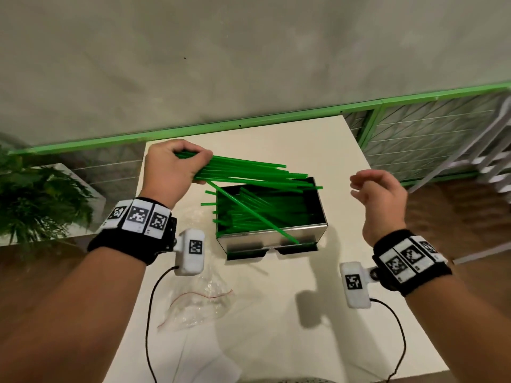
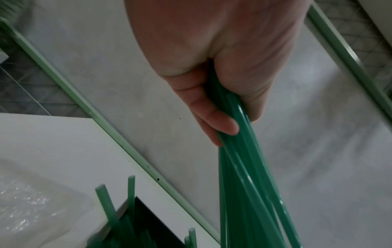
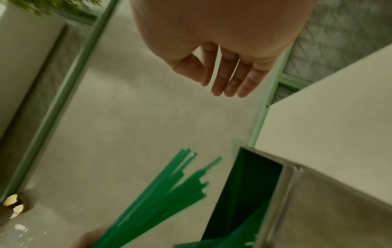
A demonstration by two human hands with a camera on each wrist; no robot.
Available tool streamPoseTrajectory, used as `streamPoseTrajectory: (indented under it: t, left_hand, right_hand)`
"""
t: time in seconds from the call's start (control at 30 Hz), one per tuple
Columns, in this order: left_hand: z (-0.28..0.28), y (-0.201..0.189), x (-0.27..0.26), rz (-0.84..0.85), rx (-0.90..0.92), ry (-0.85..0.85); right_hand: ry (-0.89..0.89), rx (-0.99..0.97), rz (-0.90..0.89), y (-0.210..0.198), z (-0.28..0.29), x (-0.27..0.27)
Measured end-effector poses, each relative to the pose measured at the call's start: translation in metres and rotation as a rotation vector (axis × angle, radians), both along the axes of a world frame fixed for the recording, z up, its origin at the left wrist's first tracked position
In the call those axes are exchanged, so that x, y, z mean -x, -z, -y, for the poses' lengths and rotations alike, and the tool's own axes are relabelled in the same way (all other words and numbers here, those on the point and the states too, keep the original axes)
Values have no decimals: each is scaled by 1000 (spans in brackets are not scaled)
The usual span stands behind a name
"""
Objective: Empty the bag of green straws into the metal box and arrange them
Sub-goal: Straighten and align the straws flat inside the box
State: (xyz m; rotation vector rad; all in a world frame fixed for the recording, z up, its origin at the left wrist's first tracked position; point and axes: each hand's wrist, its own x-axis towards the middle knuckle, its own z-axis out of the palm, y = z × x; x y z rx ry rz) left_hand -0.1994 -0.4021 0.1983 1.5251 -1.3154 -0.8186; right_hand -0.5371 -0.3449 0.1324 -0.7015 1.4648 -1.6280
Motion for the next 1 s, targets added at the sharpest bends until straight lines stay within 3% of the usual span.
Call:
streamPoseTrajectory:
  t: [0.1,0.23,0.3,0.33,0.57,0.73,0.9,1.0]
  left_hand:
    - [3,7,4,49,-10,-7]
    - [5,10,6,82,-13,-12]
    - [6,12,5,80,-24,-17]
    - [6,15,5,78,-35,-25]
    - [-4,40,2,-90,-143,-97]
    - [-7,49,8,-109,-185,-61]
    - [-12,50,11,-120,-211,-1]
    - [-16,54,11,-107,-190,42]
  right_hand:
    - [-225,126,-240,-17,-4,-8]
    - [-790,39,-965,-24,-6,-61]
    - [-903,45,-1330,-11,0,-86]
    - [-915,45,-1429,-3,4,-94]
    - [-878,-16,-1484,10,43,-94]
    - [-910,-31,-1577,8,53,-87]
    - [-827,-20,-1686,19,44,-98]
    - [-754,-11,-1659,22,43,-103]
